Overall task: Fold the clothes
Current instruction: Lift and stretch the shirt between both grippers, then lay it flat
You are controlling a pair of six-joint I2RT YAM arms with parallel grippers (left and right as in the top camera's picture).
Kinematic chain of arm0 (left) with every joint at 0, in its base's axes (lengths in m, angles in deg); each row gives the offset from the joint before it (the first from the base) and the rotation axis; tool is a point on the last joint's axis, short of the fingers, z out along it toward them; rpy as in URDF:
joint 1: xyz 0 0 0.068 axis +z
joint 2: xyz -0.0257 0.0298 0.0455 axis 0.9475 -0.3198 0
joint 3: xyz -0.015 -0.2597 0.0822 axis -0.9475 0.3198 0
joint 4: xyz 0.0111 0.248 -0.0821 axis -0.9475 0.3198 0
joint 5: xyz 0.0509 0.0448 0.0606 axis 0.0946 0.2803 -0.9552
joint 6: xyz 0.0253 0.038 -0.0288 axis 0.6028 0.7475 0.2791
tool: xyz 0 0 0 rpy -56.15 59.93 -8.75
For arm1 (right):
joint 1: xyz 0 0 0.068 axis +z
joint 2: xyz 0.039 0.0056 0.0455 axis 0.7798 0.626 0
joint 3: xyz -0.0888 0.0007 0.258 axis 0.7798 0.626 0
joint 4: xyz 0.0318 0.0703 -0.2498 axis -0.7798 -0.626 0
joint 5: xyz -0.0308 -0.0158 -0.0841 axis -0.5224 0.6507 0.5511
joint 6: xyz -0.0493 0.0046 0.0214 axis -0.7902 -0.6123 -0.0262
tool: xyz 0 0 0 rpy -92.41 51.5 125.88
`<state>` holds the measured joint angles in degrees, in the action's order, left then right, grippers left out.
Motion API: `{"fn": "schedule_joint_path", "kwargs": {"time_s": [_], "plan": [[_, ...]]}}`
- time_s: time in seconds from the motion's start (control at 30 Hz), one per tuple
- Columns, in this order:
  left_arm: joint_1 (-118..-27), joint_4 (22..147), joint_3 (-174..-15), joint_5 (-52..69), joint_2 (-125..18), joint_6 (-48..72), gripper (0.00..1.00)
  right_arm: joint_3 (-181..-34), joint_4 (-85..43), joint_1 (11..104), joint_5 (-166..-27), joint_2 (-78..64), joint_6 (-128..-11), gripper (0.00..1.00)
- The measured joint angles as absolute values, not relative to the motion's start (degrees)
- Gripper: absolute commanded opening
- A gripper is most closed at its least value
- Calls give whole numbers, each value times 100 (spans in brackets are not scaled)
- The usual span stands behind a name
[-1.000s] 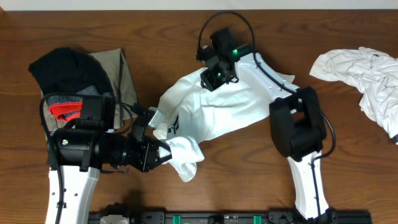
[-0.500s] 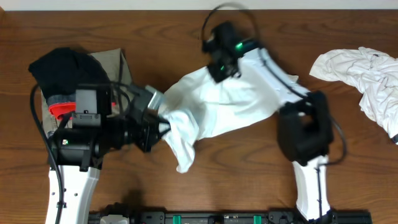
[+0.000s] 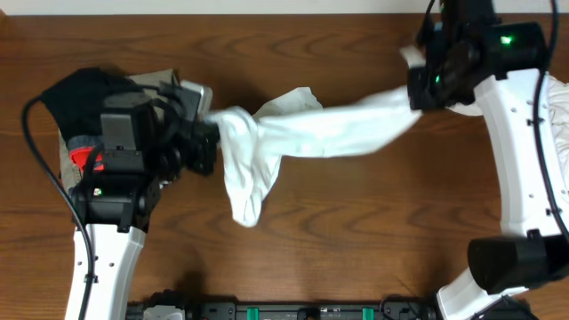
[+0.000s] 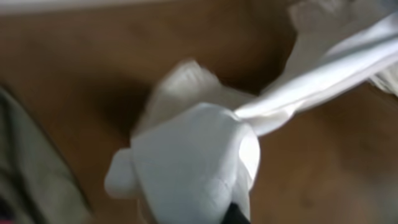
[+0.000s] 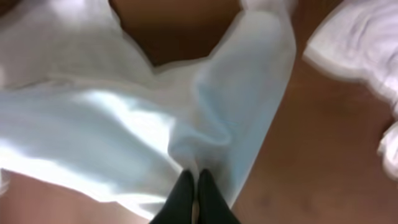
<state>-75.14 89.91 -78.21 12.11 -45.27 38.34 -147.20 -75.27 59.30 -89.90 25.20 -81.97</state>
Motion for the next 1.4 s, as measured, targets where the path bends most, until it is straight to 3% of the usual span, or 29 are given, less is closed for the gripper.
{"fn": "schedule_joint_path", "kwargs": {"time_s": [0.33, 0.63, 0.97, 1.13, 1.3, 1.4], "plan": [[-7514, 10862, -7819, 2431, -4529, 3736, 7, -13724, -8261, 5930, -8944, 2625, -8105, 27], [-7514, 10824, -7819, 2610, -4529, 3801, 7, -13269, -7638, 5930, -8920, 2627, -8103, 27], [-7514, 10809, -7819, 2676, -4529, 3804, 8, -11785, -6270, 5930, -8920, 2627, -7856, 28], [-7514, 10809, -7819, 2676, -4529, 3804, 8, -11059, -5477, 5930, -8920, 2630, -7638, 32], [-7514, 10809, -7819, 2676, -4531, 3804, 8, -10480, -4768, 5930, -8920, 2630, -7463, 42], [-7514, 10809, -7819, 2676, -4538, 3804, 8, -10189, -4397, 5930, -8920, 2632, -7415, 43]]}}
